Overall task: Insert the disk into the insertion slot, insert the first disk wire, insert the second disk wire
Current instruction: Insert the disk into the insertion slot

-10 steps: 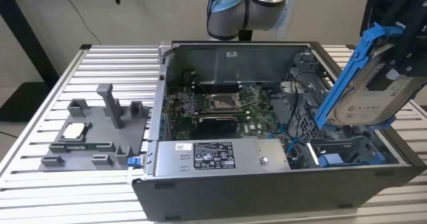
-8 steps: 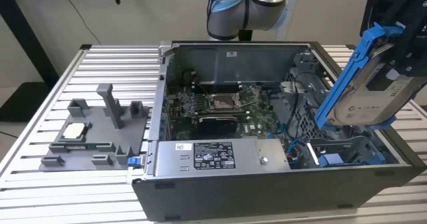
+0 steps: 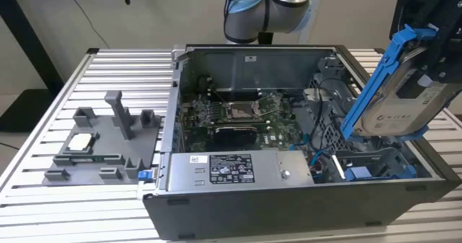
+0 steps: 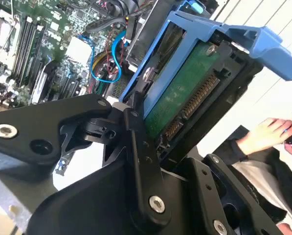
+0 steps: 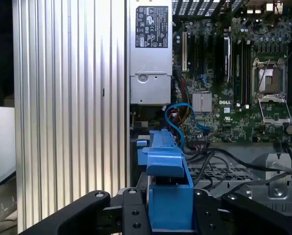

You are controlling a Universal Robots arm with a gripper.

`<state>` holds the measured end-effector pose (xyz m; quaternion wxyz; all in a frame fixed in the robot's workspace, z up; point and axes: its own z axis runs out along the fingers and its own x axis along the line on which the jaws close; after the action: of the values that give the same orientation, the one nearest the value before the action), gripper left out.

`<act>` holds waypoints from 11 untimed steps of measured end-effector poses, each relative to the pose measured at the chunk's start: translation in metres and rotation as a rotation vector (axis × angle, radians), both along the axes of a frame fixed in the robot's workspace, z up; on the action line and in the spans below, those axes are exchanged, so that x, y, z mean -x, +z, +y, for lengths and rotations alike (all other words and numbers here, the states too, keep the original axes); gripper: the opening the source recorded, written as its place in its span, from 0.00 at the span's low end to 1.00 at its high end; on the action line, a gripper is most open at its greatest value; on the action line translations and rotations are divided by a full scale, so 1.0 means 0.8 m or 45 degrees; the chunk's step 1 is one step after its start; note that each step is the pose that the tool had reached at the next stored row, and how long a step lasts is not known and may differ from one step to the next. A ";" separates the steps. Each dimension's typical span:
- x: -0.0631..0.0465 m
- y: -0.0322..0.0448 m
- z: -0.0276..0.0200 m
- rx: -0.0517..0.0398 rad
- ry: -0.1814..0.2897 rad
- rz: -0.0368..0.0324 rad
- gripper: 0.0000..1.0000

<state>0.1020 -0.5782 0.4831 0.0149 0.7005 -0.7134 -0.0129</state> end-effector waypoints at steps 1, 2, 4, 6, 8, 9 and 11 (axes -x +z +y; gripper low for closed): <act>0.000 0.0000 0.0000 0.000 0.000 0.0000 0.33; 0.000 -0.0002 0.0000 0.000 0.000 0.0000 0.33; 0.000 -0.0017 0.0000 0.000 0.000 0.0001 0.33; -0.001 -0.0055 0.0000 0.000 0.000 0.0000 0.33; -0.002 -0.0102 -0.0001 0.000 0.000 -0.0001 0.33; -0.003 -0.0126 -0.0001 0.000 0.000 -0.0001 0.33; -0.006 -0.0172 -0.0001 0.000 0.000 -0.0001 0.33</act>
<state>0.1067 -0.5783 0.4694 0.0149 0.7005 -0.7134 -0.0129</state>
